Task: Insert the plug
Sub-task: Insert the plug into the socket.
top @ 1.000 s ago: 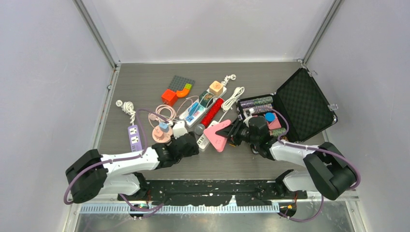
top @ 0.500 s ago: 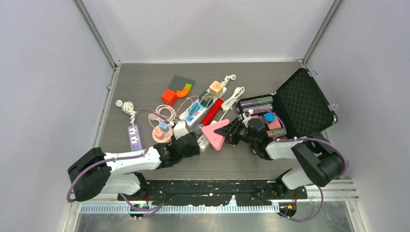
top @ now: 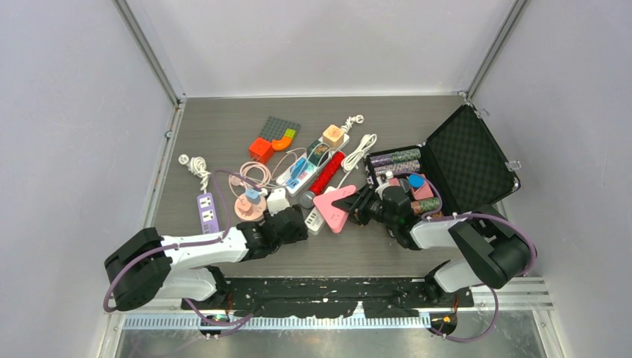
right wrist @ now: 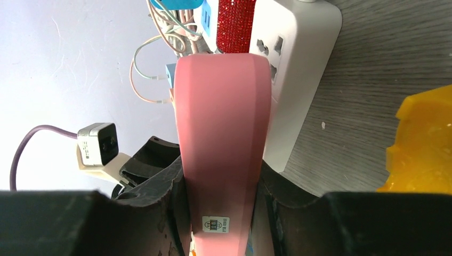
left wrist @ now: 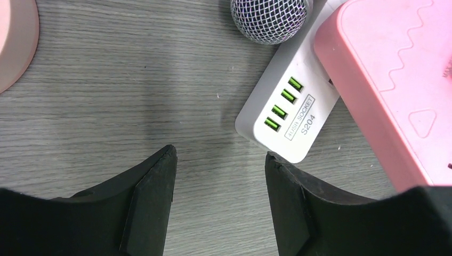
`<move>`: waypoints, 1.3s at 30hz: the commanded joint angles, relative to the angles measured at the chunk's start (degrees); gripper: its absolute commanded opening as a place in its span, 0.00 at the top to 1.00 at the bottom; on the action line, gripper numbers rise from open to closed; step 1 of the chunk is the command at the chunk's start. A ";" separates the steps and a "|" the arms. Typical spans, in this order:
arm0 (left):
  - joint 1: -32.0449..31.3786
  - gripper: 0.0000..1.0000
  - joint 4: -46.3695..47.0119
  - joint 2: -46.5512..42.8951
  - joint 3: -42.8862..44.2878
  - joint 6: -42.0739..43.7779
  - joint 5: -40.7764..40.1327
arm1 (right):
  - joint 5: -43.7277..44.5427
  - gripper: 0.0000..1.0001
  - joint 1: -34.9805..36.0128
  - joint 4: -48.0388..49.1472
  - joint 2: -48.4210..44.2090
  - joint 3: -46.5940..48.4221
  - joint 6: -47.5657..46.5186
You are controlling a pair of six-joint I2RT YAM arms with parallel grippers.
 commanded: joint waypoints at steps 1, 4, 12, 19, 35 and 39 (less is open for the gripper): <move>0.33 0.38 3.38 0.30 -0.17 0.88 -0.18 | 3.32 0.95 0.00 0.25 2.68 0.46 -0.09; 0.33 0.37 4.04 0.43 -0.13 1.65 0.26 | 2.42 0.95 -0.02 0.16 3.45 0.73 -0.03; 0.48 0.35 3.61 -1.69 0.52 2.62 -0.09 | 1.12 0.93 0.04 -1.74 7.14 -2.02 -2.08; 0.63 0.33 4.49 -0.20 1.36 3.92 1.15 | 1.75 0.94 -0.02 -1.76 7.34 -4.19 -1.86; -3.40 0.23 21.66 10.12 2.79 19.54 0.05 | 3.54 0.95 -0.06 -18.70 -2.54 -0.53 -4.25; -3.68 0.24 25.28 11.29 1.08 18.87 0.63 | 3.95 0.94 -0.07 -17.66 0.11 -1.19 -4.43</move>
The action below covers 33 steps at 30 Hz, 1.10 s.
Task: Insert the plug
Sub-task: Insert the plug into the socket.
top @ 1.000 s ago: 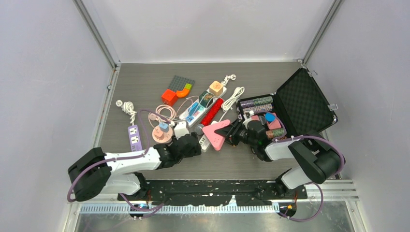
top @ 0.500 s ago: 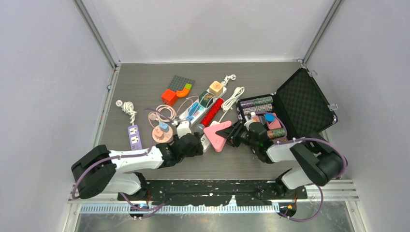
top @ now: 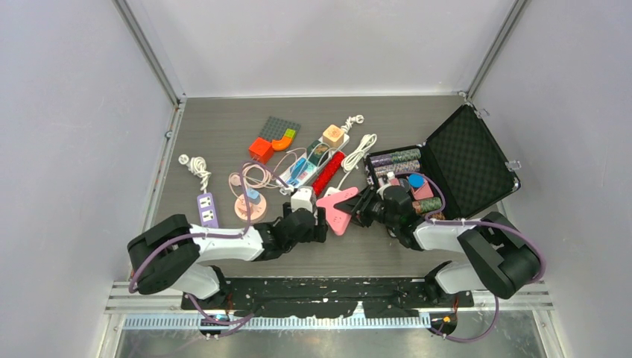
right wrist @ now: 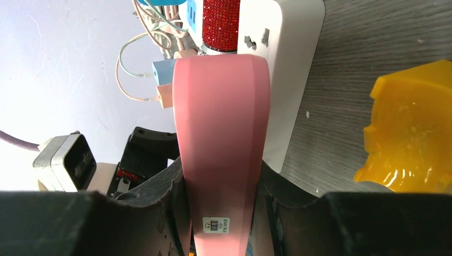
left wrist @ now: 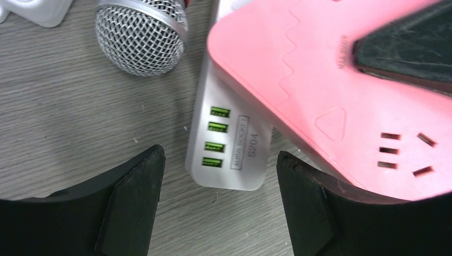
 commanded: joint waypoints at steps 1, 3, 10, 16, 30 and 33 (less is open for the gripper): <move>-0.55 0.24 7.52 1.70 -0.36 2.49 -1.15 | 3.53 0.93 -0.13 -8.79 4.89 -1.58 -2.25; -0.92 0.22 8.50 3.23 -0.31 2.82 -1.16 | 3.38 0.93 -0.12 -7.85 6.20 -1.94 -2.22; -1.43 0.53 4.17 7.32 0.87 0.65 -3.50 | 2.37 0.92 -0.07 -5.86 8.96 -2.14 -2.50; -1.35 0.70 -0.18 2.02 -2.59 -0.41 -6.16 | 0.43 0.91 0.09 -3.29 11.93 -2.13 -3.46; -1.41 0.46 -8.81 -12.41 -9.02 -2.50 -7.19 | -2.86 0.85 2.71 7.16 23.50 -3.84 -4.33; -1.43 0.34 -11.64 -17.77 -8.53 -1.30 -6.53 | -2.61 0.84 2.79 8.75 26.33 -3.65 -4.26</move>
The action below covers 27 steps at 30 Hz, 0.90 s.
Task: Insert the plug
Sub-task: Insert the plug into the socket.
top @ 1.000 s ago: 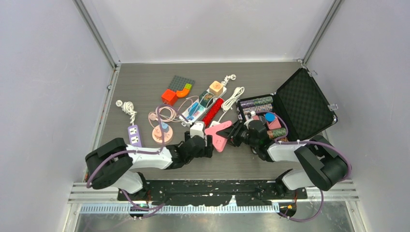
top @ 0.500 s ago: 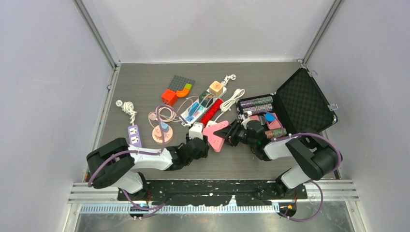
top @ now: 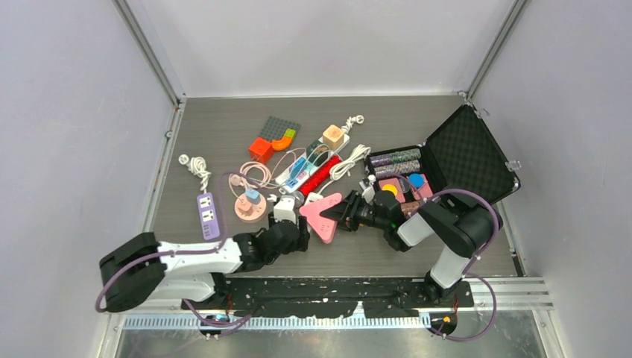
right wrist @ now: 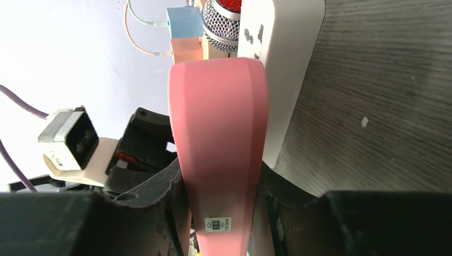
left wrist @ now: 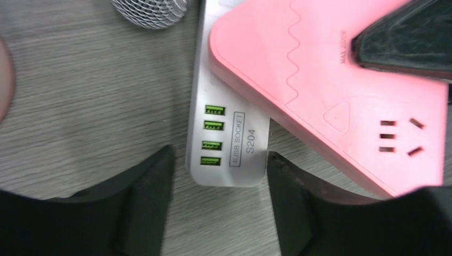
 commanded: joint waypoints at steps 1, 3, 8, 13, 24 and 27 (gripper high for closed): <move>0.24 0.32 -8.32 -8.85 0.23 0.87 -3.23 | 6.19 0.85 -0.74 -15.98 7.26 -3.63 -5.57; 0.16 0.29 -9.99 -13.31 0.47 2.13 -2.66 | 6.20 0.86 -0.74 -14.49 9.10 -3.33 -5.32; 0.65 0.27 -10.57 -22.53 -0.04 1.80 -3.03 | 6.48 0.87 -0.67 -12.01 13.08 -3.12 -5.25; 4.31 0.28 -11.39 -19.71 1.65 -2.45 -1.45 | 7.33 0.85 -0.69 -11.25 15.59 -2.86 -6.44; 8.97 0.22 -7.83 -5.55 6.84 -8.63 4.12 | 8.41 0.61 -0.65 -10.87 13.55 -3.73 -7.75; 9.61 0.20 -5.73 -6.84 5.73 -7.93 5.17 | 8.75 0.56 -0.63 -13.61 12.47 -2.58 -8.77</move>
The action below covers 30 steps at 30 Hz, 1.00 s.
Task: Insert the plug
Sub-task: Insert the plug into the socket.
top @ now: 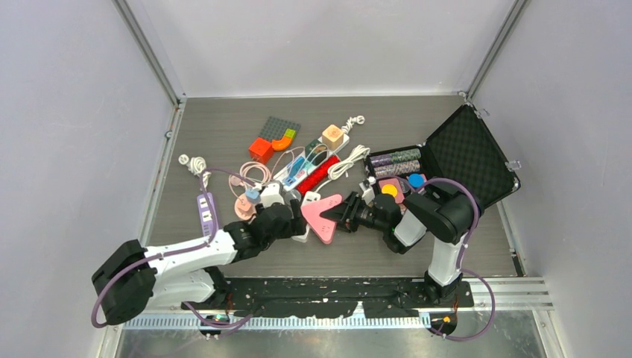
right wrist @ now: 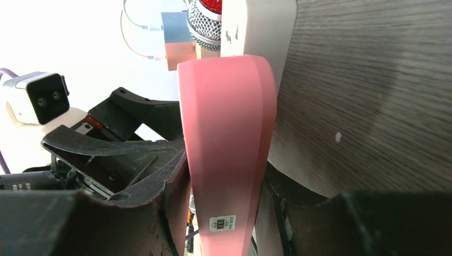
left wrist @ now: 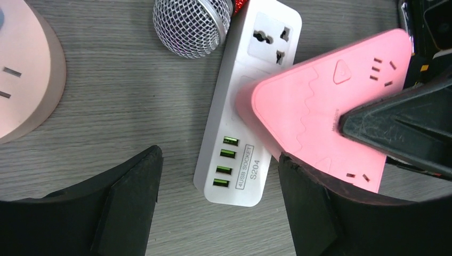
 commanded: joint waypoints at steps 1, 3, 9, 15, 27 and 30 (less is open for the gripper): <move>1.38 0.19 5.10 -1.23 0.72 -0.86 1.57 | 9.19 0.55 -0.18 -27.19 2.91 -1.71 -9.01; 2.20 0.19 5.10 -0.44 1.16 -0.90 2.43 | 9.23 0.54 -0.22 -27.86 3.30 -1.18 -9.07; 3.33 0.19 9.23 2.17 1.08 -1.10 5.45 | 8.48 0.54 -0.26 -26.71 3.64 -0.93 -9.48; 4.55 0.18 10.42 5.34 1.67 -2.22 6.88 | 8.55 0.53 -0.23 -29.73 3.17 0.08 -11.05; 4.82 0.17 16.42 -1.04 -1.46 -0.76 7.00 | 8.44 0.57 -0.20 -29.96 3.37 0.30 -11.80; 4.82 0.29 16.27 -3.52 -1.67 -0.05 6.30 | 8.48 0.59 -0.26 -29.84 3.37 0.40 -11.61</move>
